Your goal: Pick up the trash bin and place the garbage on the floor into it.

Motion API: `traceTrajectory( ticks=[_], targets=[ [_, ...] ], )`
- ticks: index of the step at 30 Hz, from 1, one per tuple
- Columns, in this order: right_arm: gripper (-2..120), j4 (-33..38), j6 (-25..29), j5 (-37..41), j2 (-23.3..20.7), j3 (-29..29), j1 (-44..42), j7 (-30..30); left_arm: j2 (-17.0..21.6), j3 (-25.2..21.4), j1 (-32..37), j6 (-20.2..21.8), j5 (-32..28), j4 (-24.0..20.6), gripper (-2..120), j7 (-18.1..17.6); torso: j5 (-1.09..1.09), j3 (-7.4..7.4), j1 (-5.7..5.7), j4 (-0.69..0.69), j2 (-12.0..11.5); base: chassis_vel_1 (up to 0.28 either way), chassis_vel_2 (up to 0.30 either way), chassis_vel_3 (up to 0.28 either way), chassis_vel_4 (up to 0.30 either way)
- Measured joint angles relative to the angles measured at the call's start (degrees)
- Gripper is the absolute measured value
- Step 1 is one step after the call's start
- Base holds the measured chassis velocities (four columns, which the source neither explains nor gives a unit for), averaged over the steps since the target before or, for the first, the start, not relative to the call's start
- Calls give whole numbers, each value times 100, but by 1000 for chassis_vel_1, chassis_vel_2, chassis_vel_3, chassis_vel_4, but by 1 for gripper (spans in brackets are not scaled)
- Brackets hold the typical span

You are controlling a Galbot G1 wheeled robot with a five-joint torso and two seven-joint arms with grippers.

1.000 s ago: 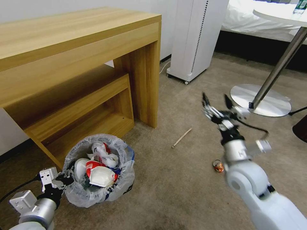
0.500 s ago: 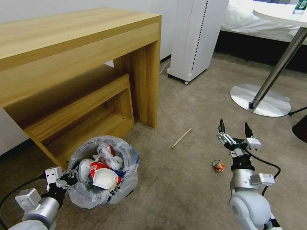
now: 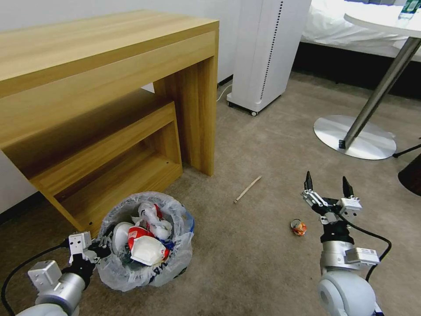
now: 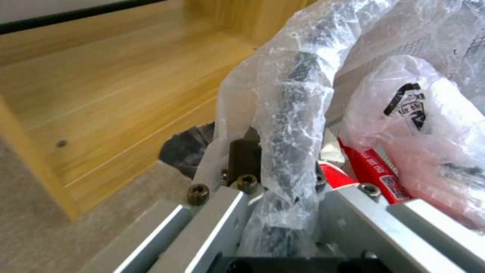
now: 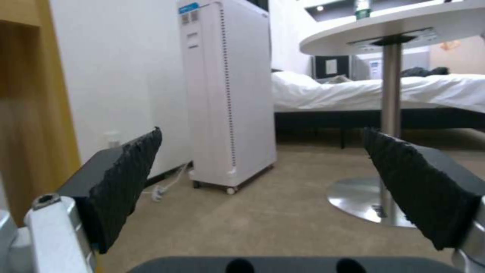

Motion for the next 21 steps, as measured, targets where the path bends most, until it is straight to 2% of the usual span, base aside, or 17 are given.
traceTrajectory(
  ticks=[9,21],
  targets=[
    [100,34,49,47,70,-90,-81,148,3,-7,70,0,0,-53,1,1,0,0,0,-1,0,-41,-52,-61,-49],
    [100,-39,334,-161,147,-53,-162,9,2,-28,172,-46,0,-115,1,15,0,0,0,-1,0,0,0,0,0]
  ],
)
